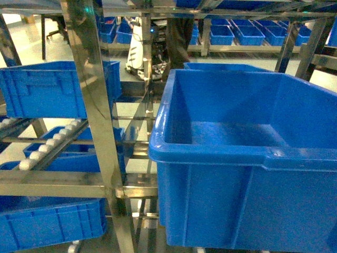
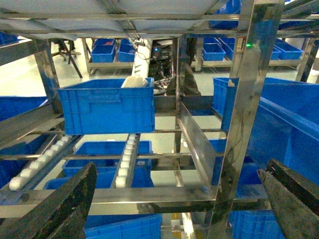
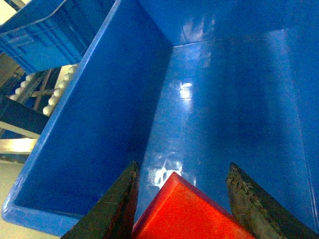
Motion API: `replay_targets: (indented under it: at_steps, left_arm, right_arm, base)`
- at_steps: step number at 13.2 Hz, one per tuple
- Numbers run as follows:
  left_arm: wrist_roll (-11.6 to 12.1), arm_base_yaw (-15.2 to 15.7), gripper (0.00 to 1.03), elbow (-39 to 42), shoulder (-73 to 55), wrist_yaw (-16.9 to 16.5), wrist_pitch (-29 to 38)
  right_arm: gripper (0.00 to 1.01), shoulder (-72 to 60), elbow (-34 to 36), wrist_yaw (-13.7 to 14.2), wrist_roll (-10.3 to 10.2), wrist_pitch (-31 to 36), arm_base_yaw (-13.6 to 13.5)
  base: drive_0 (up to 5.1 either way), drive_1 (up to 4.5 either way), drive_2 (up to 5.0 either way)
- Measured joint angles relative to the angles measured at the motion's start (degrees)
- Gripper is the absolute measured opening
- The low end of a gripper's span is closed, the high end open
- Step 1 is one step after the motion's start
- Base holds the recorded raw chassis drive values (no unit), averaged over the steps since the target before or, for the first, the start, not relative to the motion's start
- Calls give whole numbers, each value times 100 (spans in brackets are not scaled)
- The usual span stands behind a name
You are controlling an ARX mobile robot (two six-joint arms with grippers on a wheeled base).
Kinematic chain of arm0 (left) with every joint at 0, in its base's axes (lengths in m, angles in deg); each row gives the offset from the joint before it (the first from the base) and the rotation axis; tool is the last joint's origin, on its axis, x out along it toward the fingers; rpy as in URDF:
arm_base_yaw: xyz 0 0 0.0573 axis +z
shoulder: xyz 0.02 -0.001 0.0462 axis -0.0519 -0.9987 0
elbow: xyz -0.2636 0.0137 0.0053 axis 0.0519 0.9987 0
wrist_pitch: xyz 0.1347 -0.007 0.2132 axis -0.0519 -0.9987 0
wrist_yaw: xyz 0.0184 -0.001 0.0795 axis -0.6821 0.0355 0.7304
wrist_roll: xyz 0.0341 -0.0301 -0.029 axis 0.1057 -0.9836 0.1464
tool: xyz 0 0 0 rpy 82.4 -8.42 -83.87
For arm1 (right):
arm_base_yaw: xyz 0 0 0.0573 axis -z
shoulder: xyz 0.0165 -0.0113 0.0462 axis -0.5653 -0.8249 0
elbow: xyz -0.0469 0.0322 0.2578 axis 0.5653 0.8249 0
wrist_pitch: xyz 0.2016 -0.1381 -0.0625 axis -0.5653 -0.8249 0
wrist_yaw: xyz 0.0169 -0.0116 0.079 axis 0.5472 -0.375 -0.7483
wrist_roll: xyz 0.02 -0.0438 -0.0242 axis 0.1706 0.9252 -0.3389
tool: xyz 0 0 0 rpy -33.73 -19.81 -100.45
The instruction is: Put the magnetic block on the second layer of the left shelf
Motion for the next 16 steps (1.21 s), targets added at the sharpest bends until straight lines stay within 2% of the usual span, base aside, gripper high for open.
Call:
replay_targets:
  at_steps: [2,4,6,7,8,10,11,12,13,14,15,16]
  left_arm:
    - [0,0,98,0,0,0,2]
    - [0,0,98,0,0,0,2]
    - [0,0,98,0,0,0,2]
    - [0,0,98,0,0,0,2]
    - [0,0,98,0,0,0,0]
    - [0,0,98,0,0,0,2]
    - [2,0,98,0,0,0,2]
    - [0,0,98,0,0,2,2]
    - [0,0,98,0,0,0,4]
    - [0,0,98,0,0,0,2]
    - [0,0,98,0,0,2,4]
    - [0,0,98,0,0,15,4]
  right_arm:
    - [46,-562,-190,79,-122,402,-142]
    - [46,-1224,-461,398,-131,704,-299]
    - [46,-1869,-977,605,234,789,-411]
    - [52,-1996,-1049,629,378,907,-435]
    - [69,-1803,-815,660,590,1150,-378]
    - [96,-131,350,527,898,1043,81]
    - [97,1338,984,179,872,310,728]
    - [98,2557,1176,-308,881,-557,1585]
    - [98,3202,1169,-560,966,-964,2118]
    - [98,3486,1172,-752,964,-1410,2312]
    - [98,3303,1270,-774,966,-1300,2249]
    - [85,3665,2177,-181,1202,527,2006]
  base:
    - [0,0,0]
    - [0,0,0]
    - [0,0,0]
    - [0,0,0]
    - [0,0,0]
    - [0,0,0]
    - [0,0,0]
    - [0,0,0]
    - [0,0,0]
    - [0,0,0]
    - [0,0,0]
    - [0,0,0]
